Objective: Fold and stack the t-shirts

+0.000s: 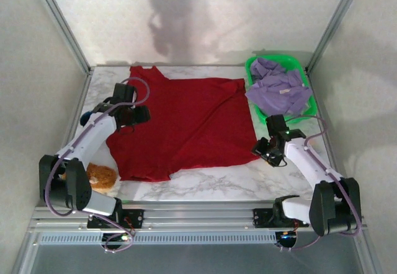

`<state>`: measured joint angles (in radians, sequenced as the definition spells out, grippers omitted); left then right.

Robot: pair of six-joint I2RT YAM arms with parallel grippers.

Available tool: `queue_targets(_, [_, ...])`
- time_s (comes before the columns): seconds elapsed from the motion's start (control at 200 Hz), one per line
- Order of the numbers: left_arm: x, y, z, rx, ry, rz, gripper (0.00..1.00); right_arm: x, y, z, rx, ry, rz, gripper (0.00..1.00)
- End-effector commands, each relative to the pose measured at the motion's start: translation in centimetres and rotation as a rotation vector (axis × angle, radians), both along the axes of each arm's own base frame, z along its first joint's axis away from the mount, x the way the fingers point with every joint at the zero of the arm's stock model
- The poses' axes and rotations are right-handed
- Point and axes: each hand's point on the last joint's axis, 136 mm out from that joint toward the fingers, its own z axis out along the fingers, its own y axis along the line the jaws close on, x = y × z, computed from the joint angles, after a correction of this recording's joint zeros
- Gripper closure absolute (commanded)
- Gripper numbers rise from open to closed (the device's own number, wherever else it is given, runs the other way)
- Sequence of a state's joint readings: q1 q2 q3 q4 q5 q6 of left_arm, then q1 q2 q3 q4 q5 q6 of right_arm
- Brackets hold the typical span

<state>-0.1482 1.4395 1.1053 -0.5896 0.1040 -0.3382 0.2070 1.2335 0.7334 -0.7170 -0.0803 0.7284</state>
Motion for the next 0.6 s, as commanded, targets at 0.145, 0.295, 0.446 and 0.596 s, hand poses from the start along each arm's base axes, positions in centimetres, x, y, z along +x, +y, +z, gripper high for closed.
queue_targets(0.145, [-1.6,0.7,-1.6,0.028,0.043,0.026,0.38,1.1,-1.2,-1.4,-0.03,-0.067,-0.095,0.54])
queue_targets(0.295, [-2.0,0.8,-2.4,0.029,0.058,0.04,0.39,0.8,-1.1,-3.6,-0.04,0.016,-0.076,0.56])
queue_targets(0.446, [-2.1,1.0,-2.1,0.035,0.046,0.043,0.39,1.8,-1.3,-4.0,-0.057,-0.021,-0.072,0.68])
queue_targets(0.596, [-2.0,1.0,-1.9,0.034,0.045,0.045,0.39,1.3,-2.1,-3.6,-0.097,-0.019,-0.069,0.92])
